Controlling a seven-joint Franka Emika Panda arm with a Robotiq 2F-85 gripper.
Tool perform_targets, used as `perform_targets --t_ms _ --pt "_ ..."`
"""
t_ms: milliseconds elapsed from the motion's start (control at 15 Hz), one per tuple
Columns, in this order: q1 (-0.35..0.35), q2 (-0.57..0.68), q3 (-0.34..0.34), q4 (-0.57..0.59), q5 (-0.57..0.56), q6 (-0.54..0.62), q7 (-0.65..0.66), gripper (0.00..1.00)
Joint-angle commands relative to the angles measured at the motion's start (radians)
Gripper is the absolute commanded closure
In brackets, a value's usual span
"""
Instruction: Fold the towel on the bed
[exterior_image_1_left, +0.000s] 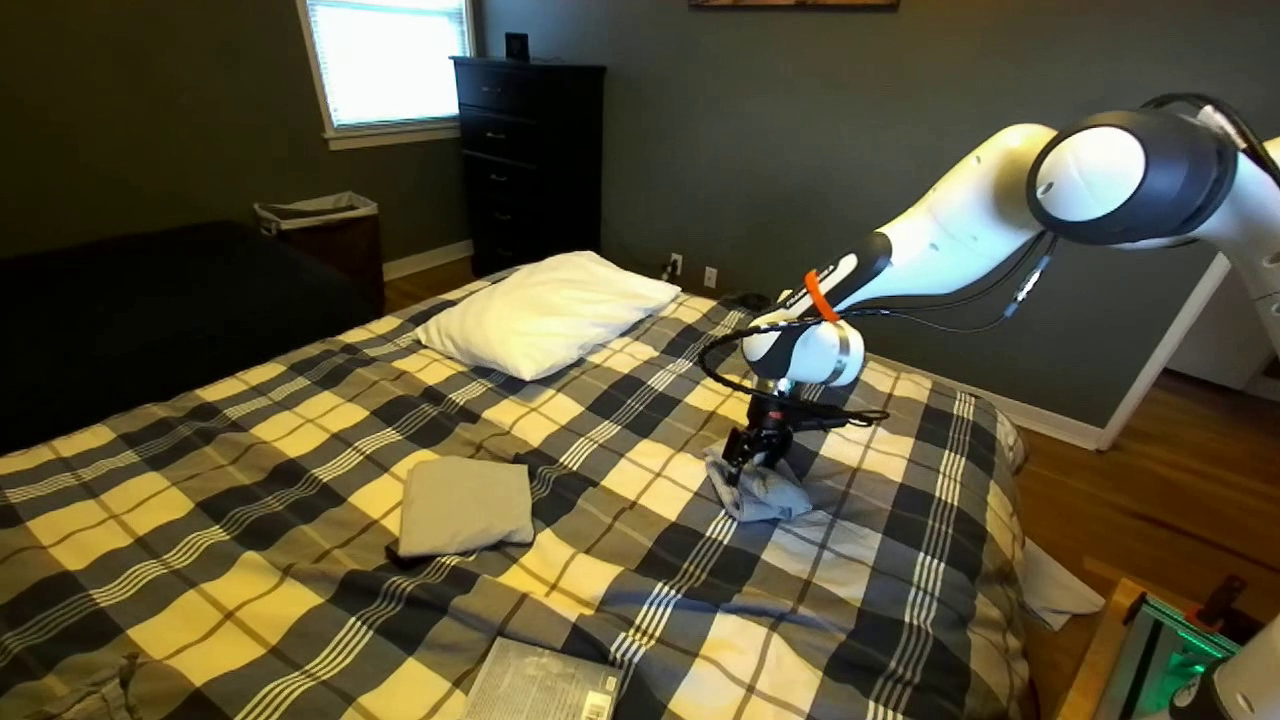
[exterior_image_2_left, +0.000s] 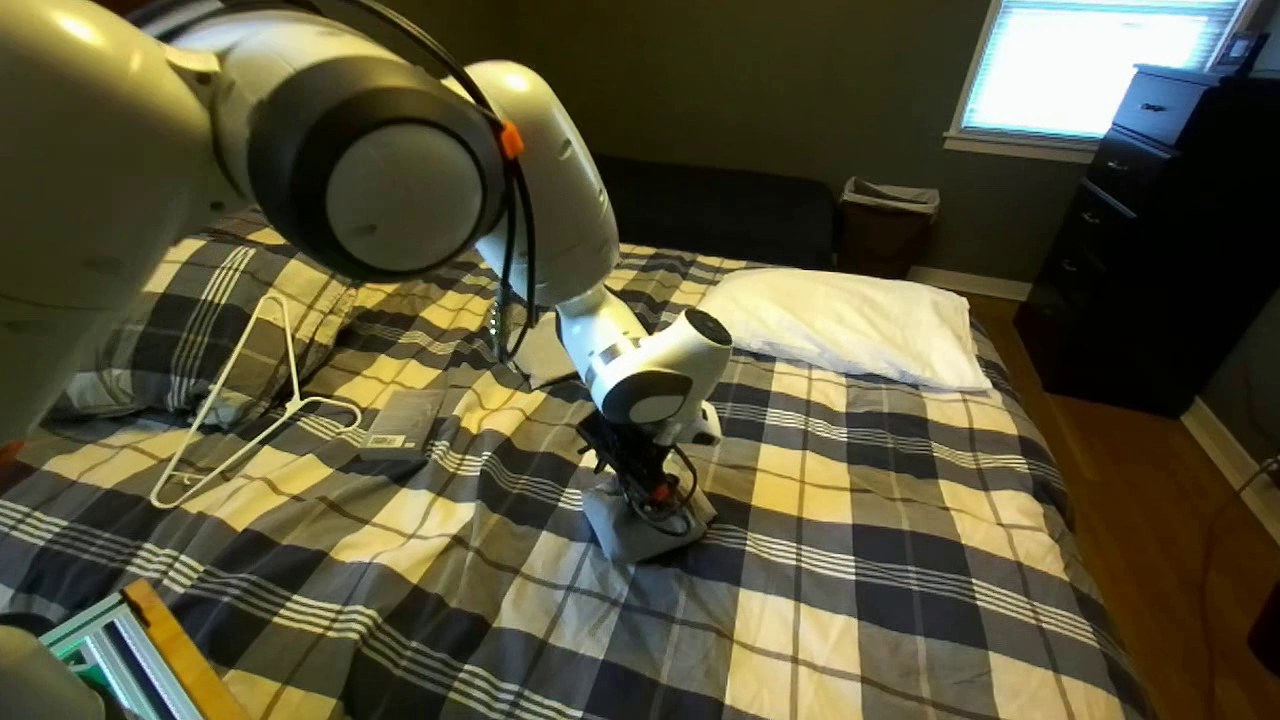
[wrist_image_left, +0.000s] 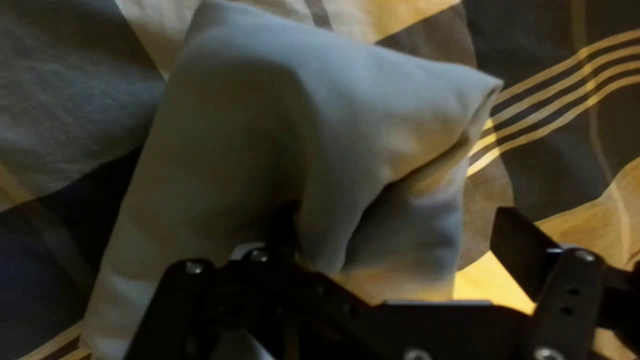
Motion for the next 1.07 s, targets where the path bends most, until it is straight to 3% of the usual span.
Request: perform_targets --t_ms 0,400,800,1000 --pt "-0.085 -0.198 0.048 -0.215 0.053 -0.035 -0.185 0.0" --pt "-0.106 -0.215 -0.011 -0.202 0.129 -0.287 -0.379 0.0" --pt "-0.125 -0.142 -0.02 -0.147 0.225 -0.303 -0.699 0.0" --pt "-0.102 -0.16 -0.035 -0.171 0.262 -0.283 -0.764 0.0"
